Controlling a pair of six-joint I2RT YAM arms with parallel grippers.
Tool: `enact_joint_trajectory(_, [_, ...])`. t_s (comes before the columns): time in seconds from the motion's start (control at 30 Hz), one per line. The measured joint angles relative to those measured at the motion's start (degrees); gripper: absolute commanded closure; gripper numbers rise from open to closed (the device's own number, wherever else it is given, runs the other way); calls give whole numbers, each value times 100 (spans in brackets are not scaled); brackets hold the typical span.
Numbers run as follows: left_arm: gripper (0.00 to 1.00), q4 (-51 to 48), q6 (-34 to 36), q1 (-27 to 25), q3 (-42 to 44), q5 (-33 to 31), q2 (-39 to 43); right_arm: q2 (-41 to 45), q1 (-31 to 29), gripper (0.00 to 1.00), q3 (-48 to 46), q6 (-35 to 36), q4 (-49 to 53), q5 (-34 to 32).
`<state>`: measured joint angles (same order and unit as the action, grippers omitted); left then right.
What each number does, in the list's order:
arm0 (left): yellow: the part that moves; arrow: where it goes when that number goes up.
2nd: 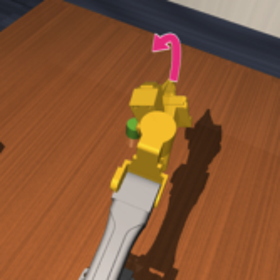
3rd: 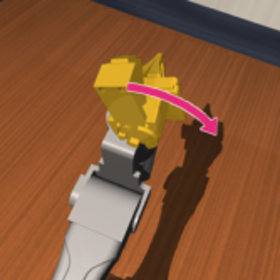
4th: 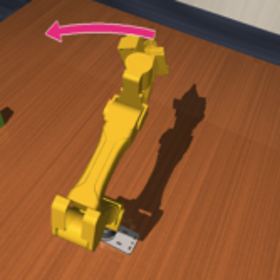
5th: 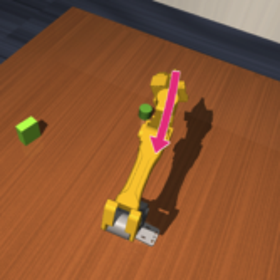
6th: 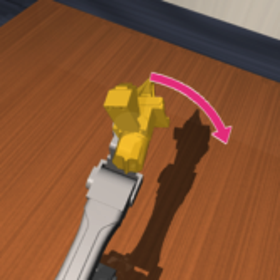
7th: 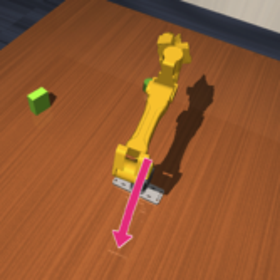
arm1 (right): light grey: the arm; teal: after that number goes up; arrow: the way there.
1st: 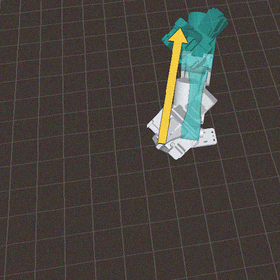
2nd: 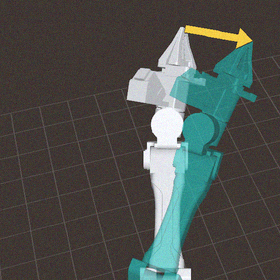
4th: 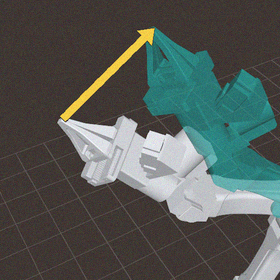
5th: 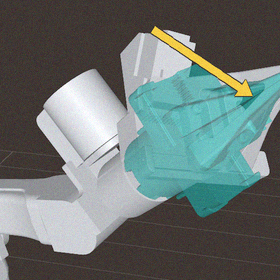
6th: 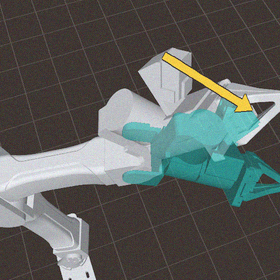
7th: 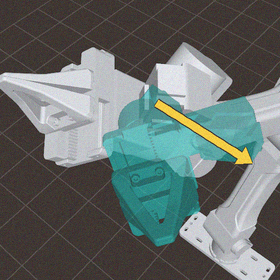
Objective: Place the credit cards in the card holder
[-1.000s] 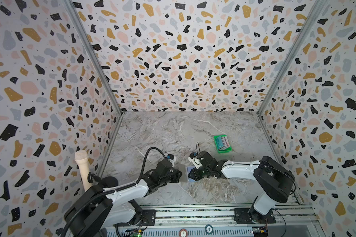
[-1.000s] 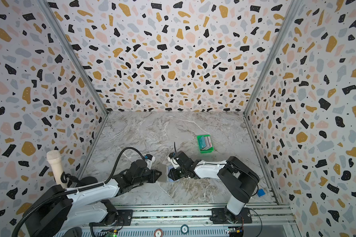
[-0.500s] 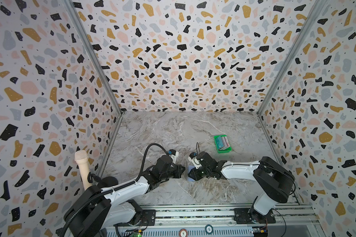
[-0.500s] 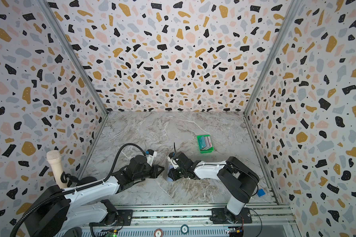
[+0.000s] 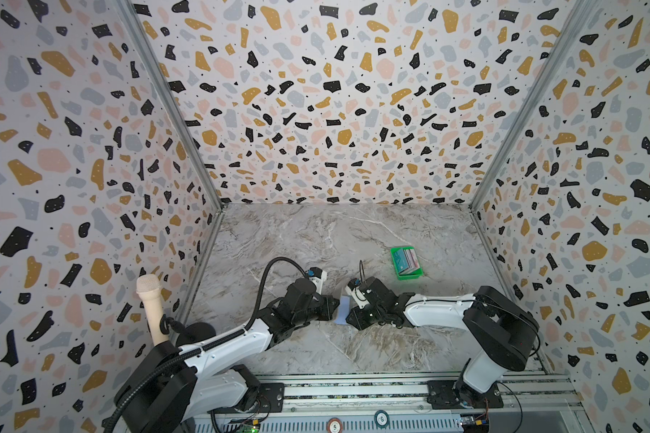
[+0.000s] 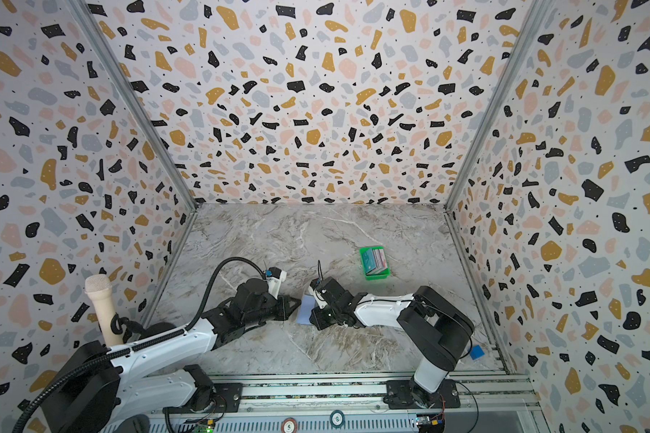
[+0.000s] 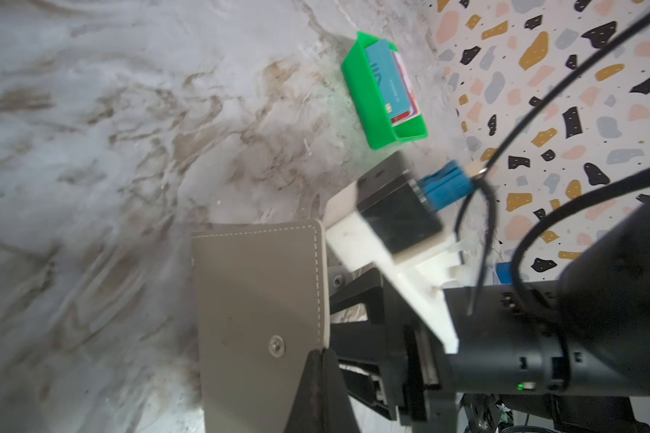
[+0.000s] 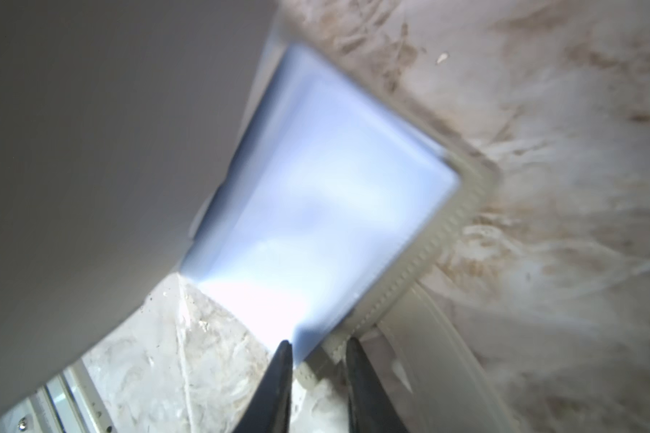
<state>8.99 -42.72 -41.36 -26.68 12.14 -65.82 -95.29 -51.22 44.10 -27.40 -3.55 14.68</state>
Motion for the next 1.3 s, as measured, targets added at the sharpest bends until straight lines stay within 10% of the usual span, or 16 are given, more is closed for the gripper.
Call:
enact_joint_trajectory(0.77, [100,11,286,566,811,-496,273,658,533,48,-326,-345,-44,-166])
enact_joint_trajectory(1.07, [100,50,240,568,992,-404,258,420,612,95,-243,-459,-160,-278])
enact_joint_trajectory(1.3, [96,131,101,669,1128,-87,319,715,573,100,-442,-402,0,-413])
